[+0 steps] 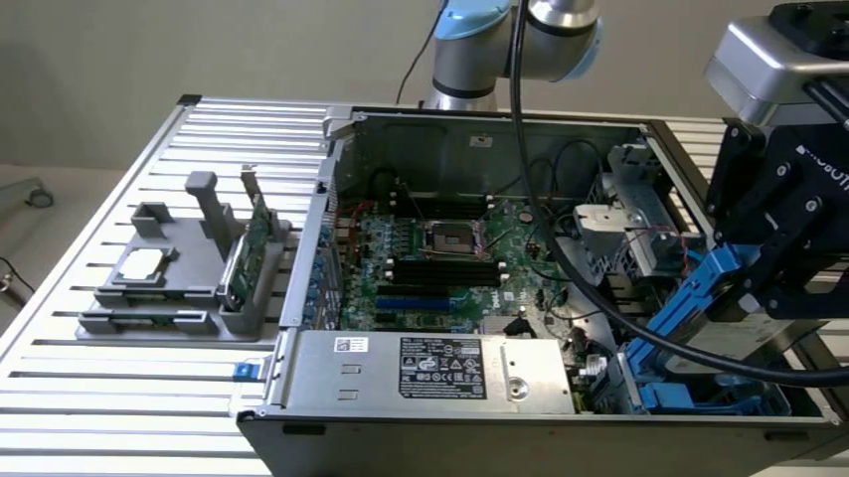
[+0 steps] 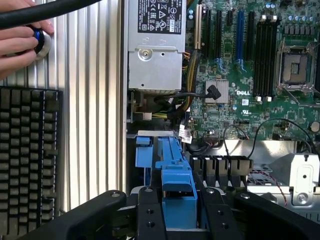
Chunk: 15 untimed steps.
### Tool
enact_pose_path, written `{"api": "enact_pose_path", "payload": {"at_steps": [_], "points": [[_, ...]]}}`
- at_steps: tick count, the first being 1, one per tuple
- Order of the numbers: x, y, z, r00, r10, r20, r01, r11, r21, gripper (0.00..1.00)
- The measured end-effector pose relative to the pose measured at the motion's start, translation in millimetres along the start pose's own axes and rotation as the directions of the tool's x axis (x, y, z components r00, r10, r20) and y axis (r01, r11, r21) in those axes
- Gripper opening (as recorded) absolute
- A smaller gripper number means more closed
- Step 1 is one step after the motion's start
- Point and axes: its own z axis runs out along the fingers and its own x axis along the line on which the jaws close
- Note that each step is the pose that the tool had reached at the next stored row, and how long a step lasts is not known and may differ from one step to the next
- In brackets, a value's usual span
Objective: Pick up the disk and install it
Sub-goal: 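Insert the disk into the insertion slot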
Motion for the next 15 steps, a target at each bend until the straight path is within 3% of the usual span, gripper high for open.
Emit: {"api": "enact_pose_path", "payload": {"at_steps": [5, 8, 15], "points": [[0.1, 0.0, 1.7, 1.0000, 0.000, 0.0005, 0.000, 1.0000, -0.0001, 0.34], [0.1, 0.0, 2.6, 1.0000, 0.000, 0.0009, 0.000, 1.0000, -0.0001, 0.47], [0.2, -0.1, 3.8, 1.0000, 0.000, 0.0010, 0.000, 1.0000, -0.0008, 0.47]]}}
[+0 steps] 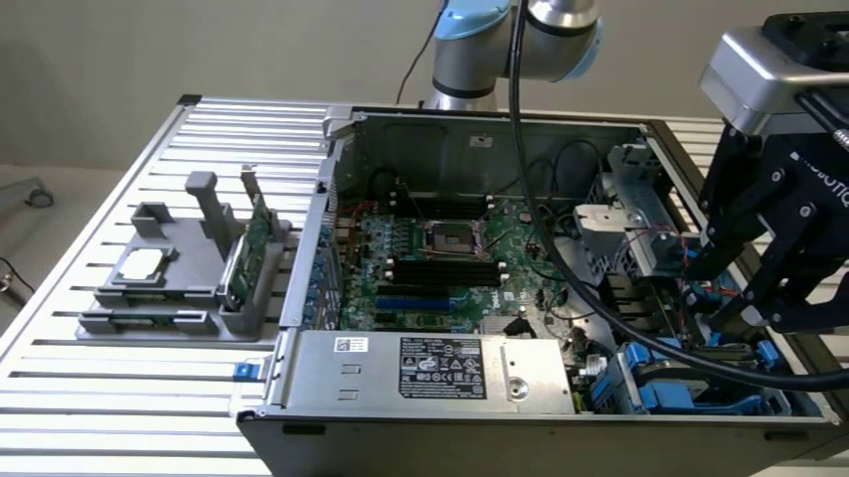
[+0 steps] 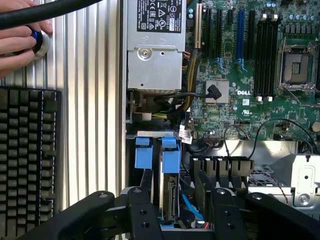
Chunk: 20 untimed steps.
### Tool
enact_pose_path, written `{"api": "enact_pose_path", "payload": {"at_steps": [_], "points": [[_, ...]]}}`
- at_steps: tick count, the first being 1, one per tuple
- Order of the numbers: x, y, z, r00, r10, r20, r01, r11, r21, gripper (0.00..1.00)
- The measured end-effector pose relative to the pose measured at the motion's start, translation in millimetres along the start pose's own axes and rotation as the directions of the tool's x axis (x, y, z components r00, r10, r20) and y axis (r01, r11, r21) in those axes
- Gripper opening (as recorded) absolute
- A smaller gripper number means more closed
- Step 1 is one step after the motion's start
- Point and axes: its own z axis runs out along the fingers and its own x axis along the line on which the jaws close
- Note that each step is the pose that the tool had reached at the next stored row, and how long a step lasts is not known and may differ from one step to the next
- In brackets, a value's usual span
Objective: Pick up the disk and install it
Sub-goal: 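Insert the disk into the insertion slot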
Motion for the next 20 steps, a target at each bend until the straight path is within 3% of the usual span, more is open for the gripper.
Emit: {"api": "enact_pose_path", "payload": {"at_steps": [7, 10, 13, 14, 16, 20], "points": [[0.1, -14.1, 0.7, 1.0000, 0.000, 0.0007, 0.000, 1.0000, -0.0040, 0.47], [0.2, -19.3, 2.3, 1.0000, 0.000, 0.0008, 0.000, 1.0000, -0.0054, 0.38], [0.5, -22.6, 6.8, 1.0000, 0.000, 0.0008, 0.000, 1.0000, -0.0060, 0.20], [0.5, -23.5, 8.6, 1.0000, 0.000, 0.0007, 0.000, 1.0000, -0.0060, 0.20], [0.6, -24.9, 12.1, 1.0000, 0.000, 0.0007, 0.000, 1.0000, -0.0061, 0.11], [0.9, -25.7, 19.4, 1.0000, 0.000, 0.0007, 0.000, 1.0000, -0.0061, 0.11]]}}
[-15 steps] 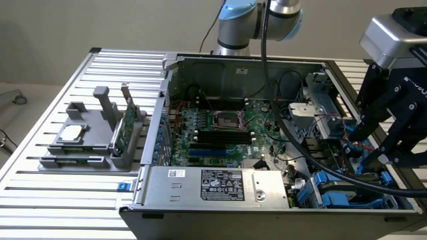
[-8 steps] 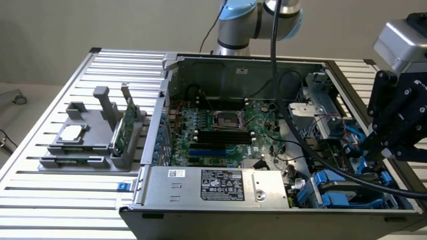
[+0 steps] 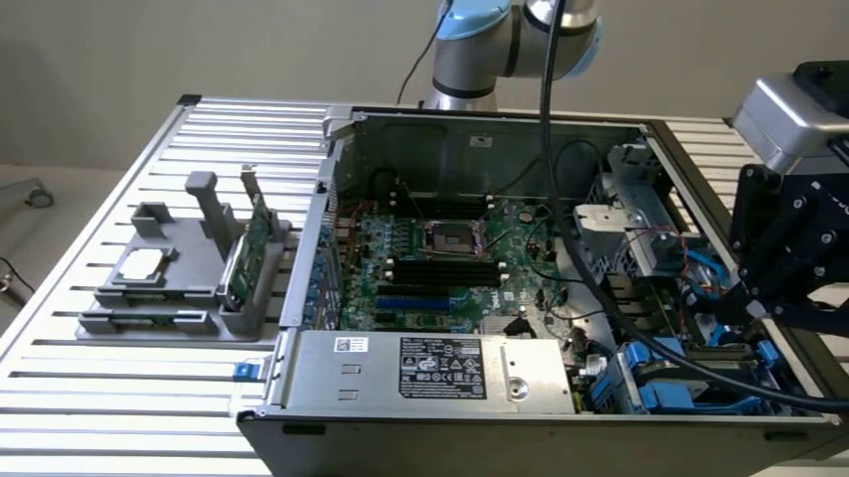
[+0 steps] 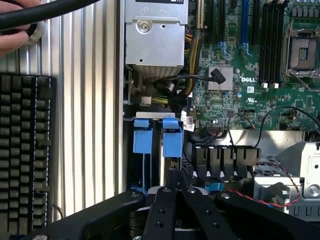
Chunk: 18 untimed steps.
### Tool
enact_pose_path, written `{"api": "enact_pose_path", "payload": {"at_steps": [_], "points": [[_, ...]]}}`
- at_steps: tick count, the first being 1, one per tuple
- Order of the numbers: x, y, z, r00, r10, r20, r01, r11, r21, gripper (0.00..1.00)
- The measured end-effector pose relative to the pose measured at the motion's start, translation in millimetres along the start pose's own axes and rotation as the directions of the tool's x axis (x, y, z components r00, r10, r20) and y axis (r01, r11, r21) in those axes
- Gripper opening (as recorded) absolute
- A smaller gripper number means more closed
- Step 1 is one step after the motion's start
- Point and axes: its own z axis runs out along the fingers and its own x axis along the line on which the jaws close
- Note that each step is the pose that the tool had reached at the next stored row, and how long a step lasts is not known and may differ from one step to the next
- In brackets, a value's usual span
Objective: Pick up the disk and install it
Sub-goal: 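Insert the disk into the insertion slot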
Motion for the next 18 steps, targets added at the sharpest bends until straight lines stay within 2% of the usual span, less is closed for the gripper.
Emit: {"api": "enact_pose_path", "payload": {"at_steps": [13, 18], "points": [[0.8, -1.3, 23.5, 1.0000, -0.001, 0.0000, 0.001, 1.0000, 0.0000, 0.11], [1.1, -6.6, 32.7, 1.0000, -0.003, 0.0000, 0.003, 1.0000, -0.0002, 0.11]]}}
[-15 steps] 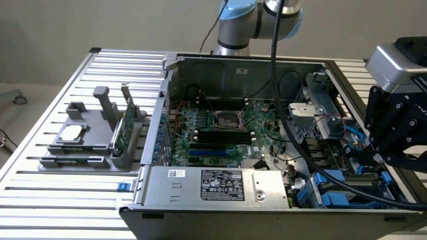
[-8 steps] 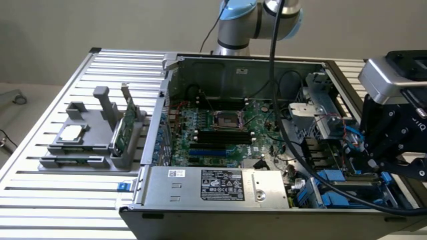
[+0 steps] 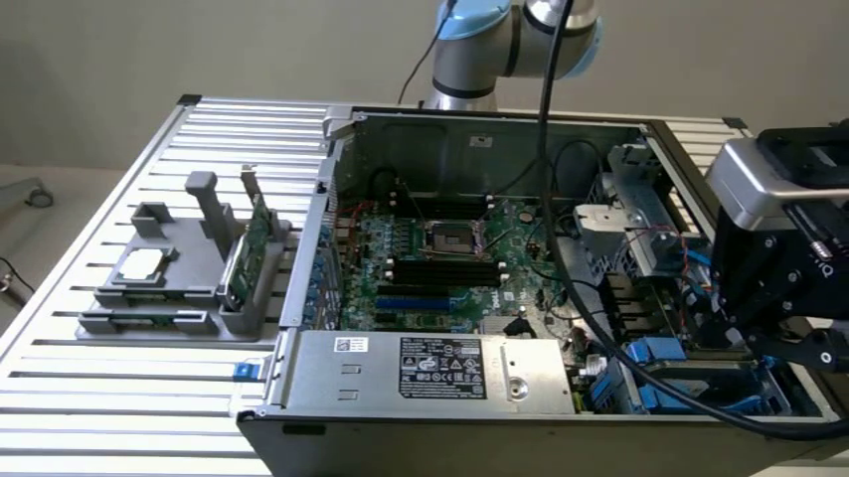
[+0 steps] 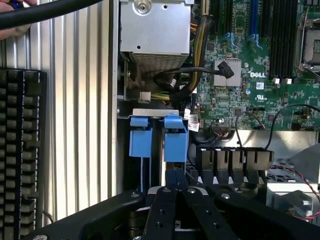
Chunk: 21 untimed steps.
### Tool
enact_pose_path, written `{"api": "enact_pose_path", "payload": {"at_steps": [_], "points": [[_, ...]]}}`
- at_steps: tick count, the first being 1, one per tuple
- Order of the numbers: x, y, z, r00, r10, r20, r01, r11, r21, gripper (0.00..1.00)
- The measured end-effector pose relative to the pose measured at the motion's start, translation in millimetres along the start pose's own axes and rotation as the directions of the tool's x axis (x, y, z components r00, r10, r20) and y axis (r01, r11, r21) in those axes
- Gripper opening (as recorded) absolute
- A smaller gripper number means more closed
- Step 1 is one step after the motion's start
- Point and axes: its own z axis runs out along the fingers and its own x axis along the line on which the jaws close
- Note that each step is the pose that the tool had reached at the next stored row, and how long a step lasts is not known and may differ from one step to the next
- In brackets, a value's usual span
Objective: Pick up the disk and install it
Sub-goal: 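Insert the disk into the insertion slot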
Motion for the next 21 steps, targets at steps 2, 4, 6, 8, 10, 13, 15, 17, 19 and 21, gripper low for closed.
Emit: {"api": "enact_pose_path", "payload": {"at_steps": [2, 4, 6, 8, 10, 13, 15, 17, 19, 21], "points": [[0.1, -2.7, 3.4, 1.0000, 0.000, -0.0001, 0.000, 1.0000, 0.0000, 0.11], [0.2, -4.2, 7.2, 1.0000, -0.001, 0.0000, 0.001, 1.0000, 0.0000, 0.11], [0.3, -4.3, 10.8, 1.0000, 0.000, -0.0001, 0.000, 1.0000, 0.0000, 0.11], [0.4, -4.5, 14.4, 1.0000, 0.000, -0.0001, 0.000, 1.0000, 0.0001, 0.11], [0.4, -4.6, 18.0, 1.0000, 0.000, 0.0000, 0.000, 1.0000, 0.0001, 0.11], [0.5, -4.7, 23.4, 1.0000, 0.000, -0.0003, 0.000, 1.0000, 0.0001, 0.11], [0.6, -4.8, 27.1, 1.0000, -0.001, -0.0002, 0.001, 1.0000, 0.0001, 0.11], [0.7, -4.9, 29.7, 1.0000, -0.001, 0.0002, 0.001, 1.0000, 0.0000, 0.11], [0.7, -4.9, 30.3, 1.0000, 0.000, -0.0003, 0.000, 1.0000, 0.0000, 0.11], [0.8, -4.9, 31.5, 1.0000, 0.000, 0.0000, 0.000, 1.0000, 0.0000, 0.11]]}}
